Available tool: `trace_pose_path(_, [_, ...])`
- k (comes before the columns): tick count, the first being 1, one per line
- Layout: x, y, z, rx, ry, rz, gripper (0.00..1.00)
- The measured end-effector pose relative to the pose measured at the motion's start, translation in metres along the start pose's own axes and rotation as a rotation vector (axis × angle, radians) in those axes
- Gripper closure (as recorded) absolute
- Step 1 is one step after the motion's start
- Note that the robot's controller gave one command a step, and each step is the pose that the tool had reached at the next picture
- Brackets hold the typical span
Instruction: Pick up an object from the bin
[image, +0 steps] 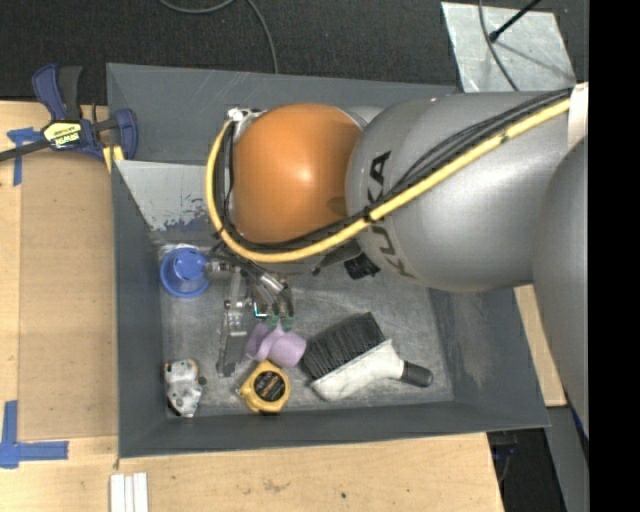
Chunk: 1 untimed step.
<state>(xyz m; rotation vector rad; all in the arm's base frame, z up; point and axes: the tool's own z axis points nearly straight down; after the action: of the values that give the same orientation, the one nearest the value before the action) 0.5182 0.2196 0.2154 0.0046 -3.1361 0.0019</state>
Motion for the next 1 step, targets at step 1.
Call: trace_pose_path(1, [-0.0018,-0.0007,-0.0044,-0.003,-0.008,0.002,0.00])
